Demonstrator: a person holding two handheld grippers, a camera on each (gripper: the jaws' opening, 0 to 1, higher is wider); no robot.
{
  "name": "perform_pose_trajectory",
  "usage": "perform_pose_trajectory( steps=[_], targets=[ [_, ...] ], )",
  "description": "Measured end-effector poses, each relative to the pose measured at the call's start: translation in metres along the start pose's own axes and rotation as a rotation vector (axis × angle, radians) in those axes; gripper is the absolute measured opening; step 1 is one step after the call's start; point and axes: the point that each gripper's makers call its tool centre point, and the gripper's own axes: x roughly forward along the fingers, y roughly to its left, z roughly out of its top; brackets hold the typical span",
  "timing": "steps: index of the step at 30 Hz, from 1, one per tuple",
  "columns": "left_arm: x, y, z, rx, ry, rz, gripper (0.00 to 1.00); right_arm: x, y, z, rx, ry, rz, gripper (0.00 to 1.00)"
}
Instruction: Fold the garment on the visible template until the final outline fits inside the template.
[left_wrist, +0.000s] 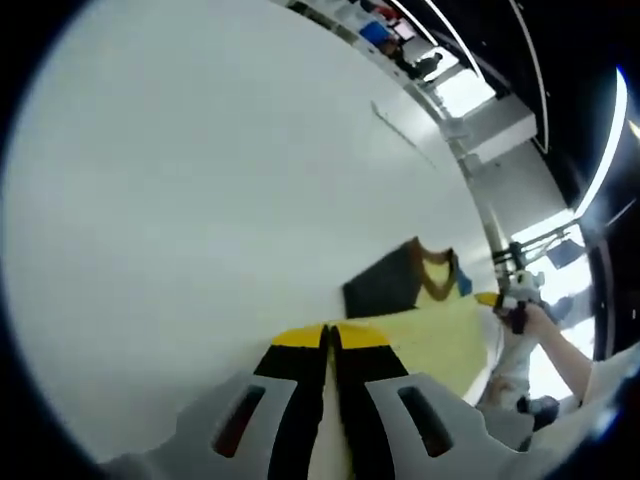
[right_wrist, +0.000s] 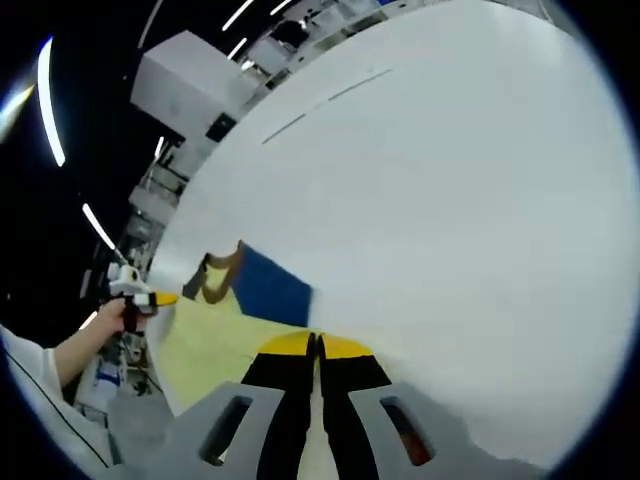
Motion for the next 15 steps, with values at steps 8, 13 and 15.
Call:
perform_pose_trajectory(
  steps=[8, 13, 15],
  targets=[
    [-0.001, 0.003, 0.003, 0.026, -0.007, 0.021, 0.01, -0.003, -0.001, 0.003, -0.022, -0.016, -0.025, 0.05],
    [-0.003, 0.012, 0.006, 0.039, -0.014, 0.052, 0.0, -0.015, -0.002, 0.001, -0.036, -0.023, -0.048, 0.08],
    [-0.006, 0.017, 0.005, 0.055, -0.009, 0.078, 0.0, -0.02, -0.001, -0.001, -0.037, -0.021, -0.054, 0.08]
  ],
)
